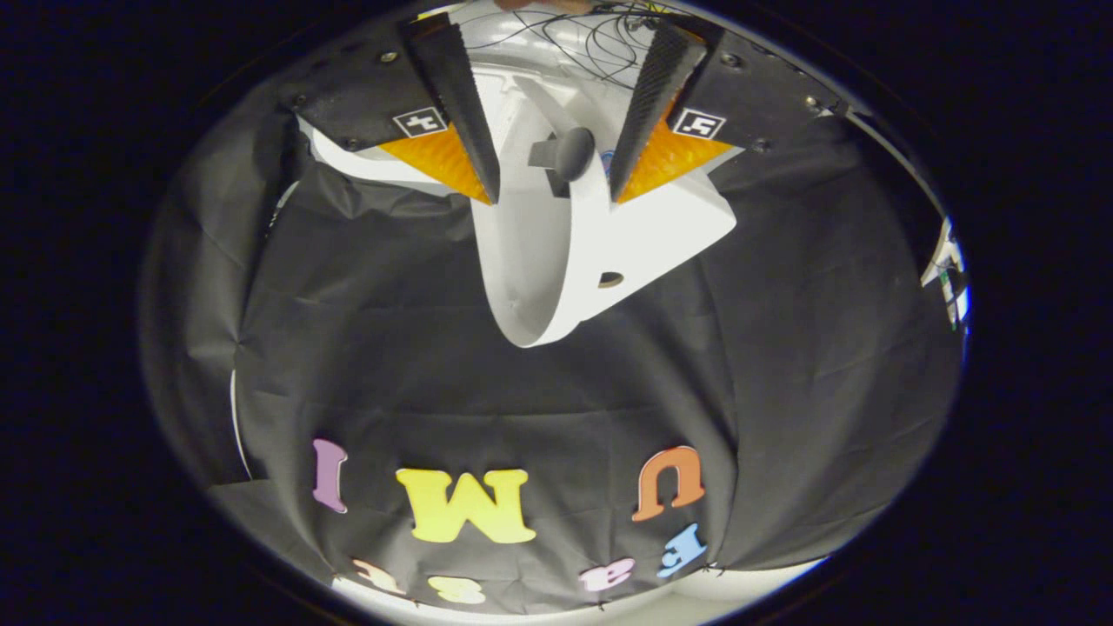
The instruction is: Open the toilet lid.
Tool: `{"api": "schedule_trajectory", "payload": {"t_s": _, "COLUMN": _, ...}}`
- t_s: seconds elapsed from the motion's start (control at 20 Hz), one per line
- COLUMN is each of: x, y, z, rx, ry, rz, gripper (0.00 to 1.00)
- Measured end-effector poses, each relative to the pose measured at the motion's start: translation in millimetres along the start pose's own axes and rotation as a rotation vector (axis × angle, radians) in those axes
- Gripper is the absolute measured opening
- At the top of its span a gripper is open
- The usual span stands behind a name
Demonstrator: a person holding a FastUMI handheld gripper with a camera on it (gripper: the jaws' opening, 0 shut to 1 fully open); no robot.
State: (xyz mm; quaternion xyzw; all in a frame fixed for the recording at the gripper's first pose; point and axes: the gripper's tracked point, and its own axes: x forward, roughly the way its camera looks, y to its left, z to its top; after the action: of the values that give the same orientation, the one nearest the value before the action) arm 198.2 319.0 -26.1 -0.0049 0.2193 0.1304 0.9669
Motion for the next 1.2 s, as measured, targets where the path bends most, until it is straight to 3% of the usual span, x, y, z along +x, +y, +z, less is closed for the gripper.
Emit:
{"api": "schedule_trajectory", "payload": {"t_s": 0.4, "x": -66, "y": -73, "z": -3, "rx": -0.026, "ry": -0.068, "rz": -0.072, "gripper": 0.81}}
{"api": "schedule_trajectory", "payload": {"t_s": 1.05, "x": -183, "y": -166, "z": 5, "rx": -0.198, "ry": -0.264, "rz": -0.315, "gripper": 0.83}}
{"api": "schedule_trajectory", "payload": {"t_s": 1.2, "x": -205, "y": -175, "z": 2, "rx": -0.169, "ry": -0.288, "rz": -0.313, "gripper": 0.83}}
